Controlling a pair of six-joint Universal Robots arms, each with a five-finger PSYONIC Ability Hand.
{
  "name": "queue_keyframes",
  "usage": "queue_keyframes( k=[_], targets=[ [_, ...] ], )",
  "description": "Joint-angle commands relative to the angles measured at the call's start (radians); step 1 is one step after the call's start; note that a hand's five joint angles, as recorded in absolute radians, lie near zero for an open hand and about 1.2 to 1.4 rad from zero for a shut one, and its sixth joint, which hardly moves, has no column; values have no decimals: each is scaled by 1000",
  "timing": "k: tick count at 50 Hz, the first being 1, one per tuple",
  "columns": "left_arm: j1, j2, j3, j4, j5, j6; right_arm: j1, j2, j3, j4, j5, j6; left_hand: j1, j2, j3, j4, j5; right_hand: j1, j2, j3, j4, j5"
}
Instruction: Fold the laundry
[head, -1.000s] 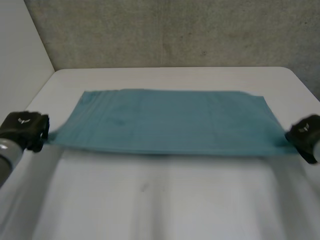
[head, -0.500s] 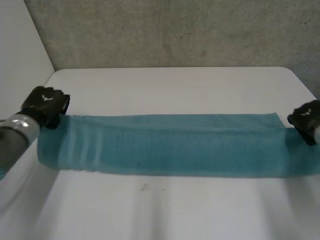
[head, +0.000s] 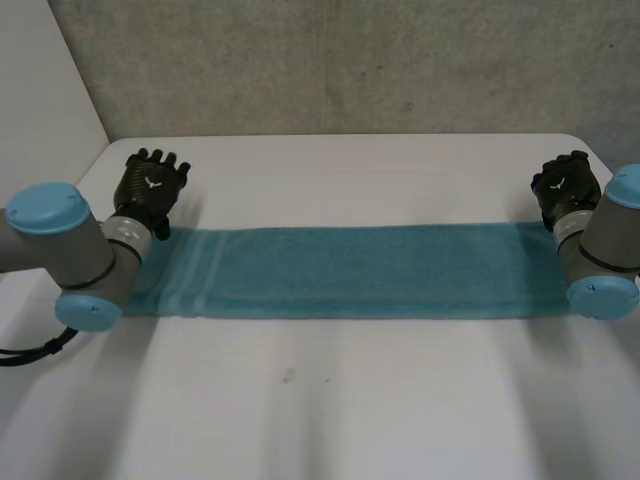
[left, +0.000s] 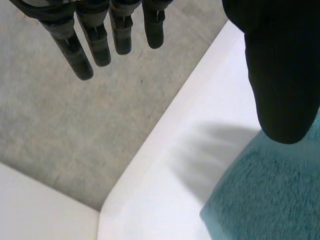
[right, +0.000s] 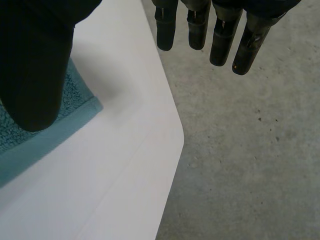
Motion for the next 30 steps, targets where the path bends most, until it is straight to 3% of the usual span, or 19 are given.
queue_keyframes(
  k=[1,6,11,15,24,30],
  targets=[
    [-23,114,-132,42,-10,76,-12,-153,96,-16,6,209,-24,-57,-62,-52,-57,-34,-47,-41,-59,-65],
    [-17,234,-253,39,-9,56,-16,-291,198,0,-20,372,-15,-48,-53,-43,-48,-34,-47,-41,-59,-65],
    [-6,334,-370,37,-4,0,-91,-440,356,72,-134,421,-3,-36,-41,-31,-37,-34,-47,-41,-59,-65],
    [-9,430,-501,34,-1,-147,-147,-498,438,157,-220,427,6,-27,-32,-23,-28,-34,-47,-41,-59,-65],
    [-9,532,-578,32,-1,-422,-236,-505,544,277,-329,419,9,-25,-30,-20,-25,87,75,81,63,56],
    [-8,533,-580,32,-7,-491,-279,-471,553,265,-427,416,20,-13,-18,-8,-13,284,271,277,259,253]
  ],
)
